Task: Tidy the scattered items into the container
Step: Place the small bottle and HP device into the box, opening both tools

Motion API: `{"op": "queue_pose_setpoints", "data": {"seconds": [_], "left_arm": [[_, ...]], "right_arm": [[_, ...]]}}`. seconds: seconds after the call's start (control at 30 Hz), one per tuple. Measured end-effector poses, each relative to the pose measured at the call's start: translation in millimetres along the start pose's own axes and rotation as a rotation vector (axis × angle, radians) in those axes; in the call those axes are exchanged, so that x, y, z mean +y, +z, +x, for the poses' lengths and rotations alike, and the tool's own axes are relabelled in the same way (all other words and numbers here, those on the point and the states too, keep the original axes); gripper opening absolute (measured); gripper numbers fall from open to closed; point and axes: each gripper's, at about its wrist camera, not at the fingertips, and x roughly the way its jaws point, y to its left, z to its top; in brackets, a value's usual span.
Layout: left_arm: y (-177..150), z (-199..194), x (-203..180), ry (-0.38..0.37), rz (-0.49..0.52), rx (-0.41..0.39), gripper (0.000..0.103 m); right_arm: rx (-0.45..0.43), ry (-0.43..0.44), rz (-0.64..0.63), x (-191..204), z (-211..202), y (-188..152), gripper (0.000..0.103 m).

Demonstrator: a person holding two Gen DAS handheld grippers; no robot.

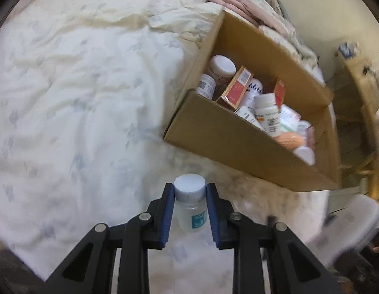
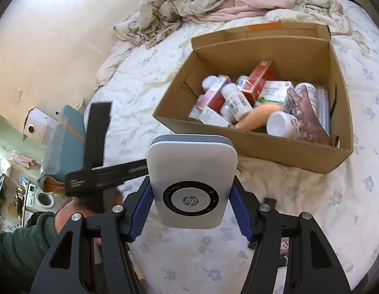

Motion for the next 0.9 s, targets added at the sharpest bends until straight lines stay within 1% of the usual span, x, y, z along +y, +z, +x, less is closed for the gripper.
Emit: {"op": "queue_pose_setpoints", "data": {"seconds": [0.17,0.23,0.3,0.37,0.53,0.6,0.67,0.73,0.83,0.9], "left_arm": [[1,-47,-2,-0.051,0.017,-0.088,0.026],[11,-63,-8,-0.065,0.041,-0.123,0.026],[26,-75,-18,-0.056,0.080,-0.170,0.026],[35,-81,-29,-0.052,0.105,-0.196,0.026],[61,-73,-54,-0.048,0.129,-0.192,0.026],[67,-69,-60,-0.047,0.139,-0.189,0.026],[74,-64,-71,-0.022,0.169,-0.194,0.026],[80,-58,-81,-0.015,0.192,-0.190,0.026],[85,-47,-91,-0.025,0.210,-0.187,0.026],[87,-36,-96,-0.018,0.220,-0.170,0.026]], "right_arm": [[-0.033,0.034,0.003,4,-9,14,0.065],[-0.046,0.052,0.021,-1,-12,21,0.065],[-0.055,0.065,0.043,-9,-12,28,0.065],[-0.066,0.063,0.070,-19,-13,34,0.065],[-0.118,0.049,0.122,-40,-25,55,0.065],[-0.158,0.037,0.137,-48,-36,64,0.065],[-0.208,0.026,0.166,-60,-45,73,0.065],[-0.254,0.022,0.222,-76,-51,78,0.065],[-0.271,-0.004,0.290,-95,-48,80,0.065],[-0.255,-0.033,0.301,-100,-42,82,0.065]]}}
